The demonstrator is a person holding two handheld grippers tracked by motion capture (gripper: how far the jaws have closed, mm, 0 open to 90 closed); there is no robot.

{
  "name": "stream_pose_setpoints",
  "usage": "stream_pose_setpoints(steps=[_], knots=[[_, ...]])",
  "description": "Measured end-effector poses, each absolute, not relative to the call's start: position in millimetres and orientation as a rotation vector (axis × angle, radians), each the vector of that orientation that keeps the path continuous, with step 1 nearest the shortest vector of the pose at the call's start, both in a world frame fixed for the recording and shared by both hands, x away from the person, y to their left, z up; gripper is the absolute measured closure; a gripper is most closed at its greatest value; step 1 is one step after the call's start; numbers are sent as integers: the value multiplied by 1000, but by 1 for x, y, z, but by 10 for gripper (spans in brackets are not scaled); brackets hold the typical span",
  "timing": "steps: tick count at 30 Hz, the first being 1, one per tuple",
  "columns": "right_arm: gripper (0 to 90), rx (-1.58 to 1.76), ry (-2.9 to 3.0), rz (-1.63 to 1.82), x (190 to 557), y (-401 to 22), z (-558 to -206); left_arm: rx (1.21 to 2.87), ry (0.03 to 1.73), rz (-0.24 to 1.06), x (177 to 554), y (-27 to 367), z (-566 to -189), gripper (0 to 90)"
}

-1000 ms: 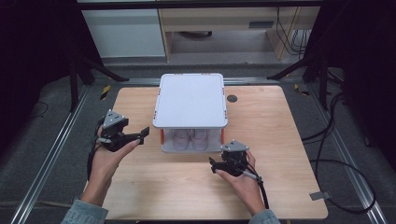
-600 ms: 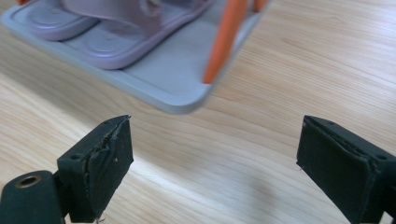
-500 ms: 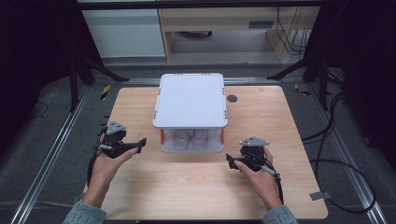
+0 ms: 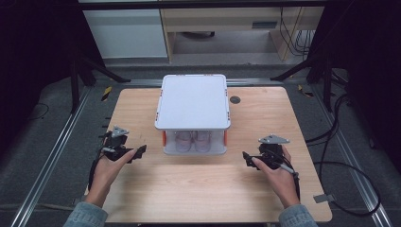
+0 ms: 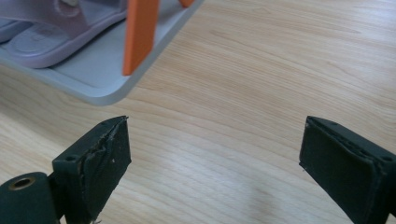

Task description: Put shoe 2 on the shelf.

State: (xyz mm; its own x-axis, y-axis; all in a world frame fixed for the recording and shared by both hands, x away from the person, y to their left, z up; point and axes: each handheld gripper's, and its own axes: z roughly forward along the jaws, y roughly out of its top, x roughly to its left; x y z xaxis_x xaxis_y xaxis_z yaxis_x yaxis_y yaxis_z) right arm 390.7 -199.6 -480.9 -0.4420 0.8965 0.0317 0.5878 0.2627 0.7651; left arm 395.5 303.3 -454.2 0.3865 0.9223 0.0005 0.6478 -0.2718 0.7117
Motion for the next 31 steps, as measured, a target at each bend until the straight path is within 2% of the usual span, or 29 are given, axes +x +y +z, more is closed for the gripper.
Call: stream_pose_setpoints(steps=[11,20,24,28,31], knots=[[116,1456,2080,1001,414,-231,-496,2107,1319,608,409,304,-487,59],[133,1508,2063,942,425,-232,-511,2130,1295,651,416,295,-499,58],[108,1469,2054,886,426,-225,-517,2147,1329,636,417,294,-504,50],[73,1489,2042,874,426,-223,-517,2038,1361,574,416,301,-514,29],[31,1561,1982,834,425,-219,-518,2028,1369,571,416,302,-515,12]])
